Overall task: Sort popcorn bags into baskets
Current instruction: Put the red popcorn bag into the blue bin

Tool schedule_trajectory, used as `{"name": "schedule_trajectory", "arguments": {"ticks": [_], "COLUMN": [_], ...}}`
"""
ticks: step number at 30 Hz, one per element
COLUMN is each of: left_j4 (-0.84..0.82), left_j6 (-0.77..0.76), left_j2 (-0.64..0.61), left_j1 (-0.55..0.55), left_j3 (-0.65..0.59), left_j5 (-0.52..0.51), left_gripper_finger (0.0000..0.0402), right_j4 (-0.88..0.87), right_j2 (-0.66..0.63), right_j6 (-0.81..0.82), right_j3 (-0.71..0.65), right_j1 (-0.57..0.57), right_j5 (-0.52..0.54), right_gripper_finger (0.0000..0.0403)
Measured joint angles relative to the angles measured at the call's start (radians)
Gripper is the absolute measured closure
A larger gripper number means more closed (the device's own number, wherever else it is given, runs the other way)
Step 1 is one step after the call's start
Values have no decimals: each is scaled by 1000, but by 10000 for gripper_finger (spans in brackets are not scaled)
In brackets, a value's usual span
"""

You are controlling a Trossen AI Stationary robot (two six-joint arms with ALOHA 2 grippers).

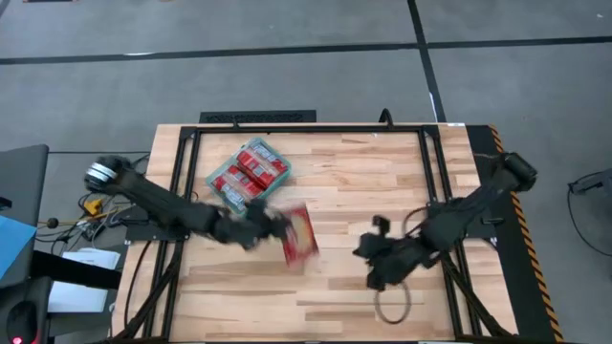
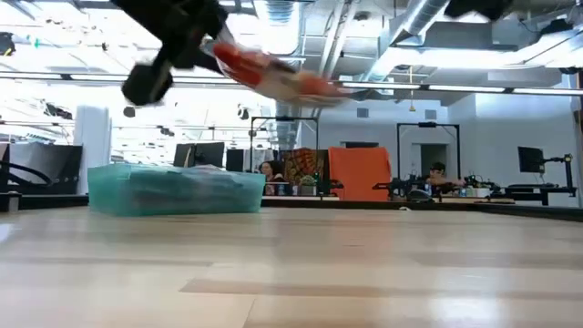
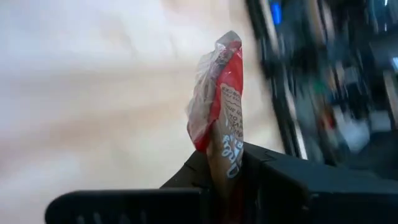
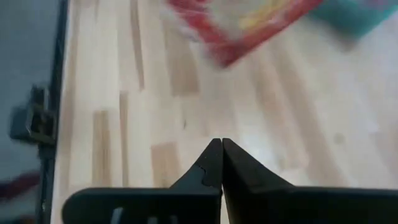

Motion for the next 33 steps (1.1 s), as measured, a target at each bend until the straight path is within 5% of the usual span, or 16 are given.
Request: {"name": "schedule_trajectory", "arguments": {"ticks": [6,15,25,33], "left_j4": [-341,-841,-793,-589], "left_j6": [69,-44,-215,-171], "left_j2": [-308,-563,-688,-807], "left_j1": [117,234,291,309], "left_j3": [1,0,-251,-431], "left_j5": [-198,-273,-244,-234], "left_gripper_finger": [392,392,390,390], "right_j4": [-97,-201,-230,-251], "right_j2": [-145,-180,-153,-154], "right_j6": [-1,-4,-8,-11], "right_j3": [1,0,0,0], "right_j1": [46,58,14,-36], "right_j5": [189,223,223,223], "right_gripper_finger": [387,362,384,367]}}
